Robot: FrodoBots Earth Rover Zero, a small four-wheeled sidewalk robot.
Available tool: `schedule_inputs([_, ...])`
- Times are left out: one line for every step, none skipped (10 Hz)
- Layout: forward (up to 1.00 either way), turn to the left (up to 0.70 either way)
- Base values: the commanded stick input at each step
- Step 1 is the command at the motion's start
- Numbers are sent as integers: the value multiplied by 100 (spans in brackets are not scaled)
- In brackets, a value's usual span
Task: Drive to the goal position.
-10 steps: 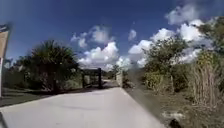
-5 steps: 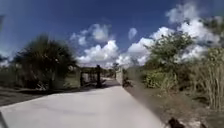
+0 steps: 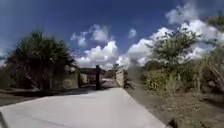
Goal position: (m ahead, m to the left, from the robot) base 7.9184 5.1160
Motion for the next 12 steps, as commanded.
schedule_inputs([70,13])
schedule_inputs([70,0])
schedule_inputs([70,0])
schedule_inputs([70,0])
schedule_inputs([70,0])
schedule_inputs([70,0])
schedule_inputs([70,0])
schedule_inputs([70,0])
schedule_inputs([70,0])
schedule_inputs([70,0])
schedule_inputs([70,0])
schedule_inputs([70,0])
